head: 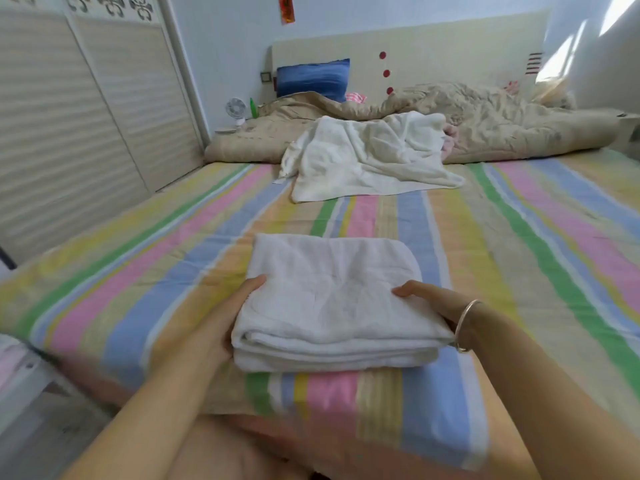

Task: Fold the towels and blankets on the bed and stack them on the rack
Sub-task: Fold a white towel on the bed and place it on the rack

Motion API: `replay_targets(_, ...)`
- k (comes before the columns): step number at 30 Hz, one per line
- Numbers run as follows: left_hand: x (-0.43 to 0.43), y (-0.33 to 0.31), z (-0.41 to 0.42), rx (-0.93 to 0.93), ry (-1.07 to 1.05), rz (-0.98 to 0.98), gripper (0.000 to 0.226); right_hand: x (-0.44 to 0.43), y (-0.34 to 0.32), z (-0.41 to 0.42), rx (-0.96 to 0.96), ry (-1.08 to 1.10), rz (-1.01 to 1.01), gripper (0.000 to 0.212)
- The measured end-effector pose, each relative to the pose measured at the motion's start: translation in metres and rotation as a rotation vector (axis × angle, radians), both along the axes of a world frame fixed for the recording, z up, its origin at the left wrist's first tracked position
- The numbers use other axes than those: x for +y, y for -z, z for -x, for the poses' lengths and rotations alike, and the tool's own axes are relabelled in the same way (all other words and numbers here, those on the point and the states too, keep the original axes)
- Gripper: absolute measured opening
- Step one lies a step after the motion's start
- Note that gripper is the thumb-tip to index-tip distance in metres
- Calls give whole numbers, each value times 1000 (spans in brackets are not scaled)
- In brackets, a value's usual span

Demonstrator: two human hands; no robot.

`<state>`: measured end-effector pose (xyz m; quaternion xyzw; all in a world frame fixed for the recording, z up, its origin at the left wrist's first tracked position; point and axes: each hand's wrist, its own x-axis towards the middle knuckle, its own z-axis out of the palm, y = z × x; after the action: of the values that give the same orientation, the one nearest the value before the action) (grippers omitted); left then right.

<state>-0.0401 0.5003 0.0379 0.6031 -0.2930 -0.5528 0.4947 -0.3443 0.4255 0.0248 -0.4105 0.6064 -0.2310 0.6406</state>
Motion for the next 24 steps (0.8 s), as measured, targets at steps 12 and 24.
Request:
replay_targets(12,230,-17,-242,92,-578,105,34,75,-31,-352,-126,-475,162,71)
replay_targets(24,330,-14,-424,208,-1038,234,82,128,-100,-651,-82,-815,589,18)
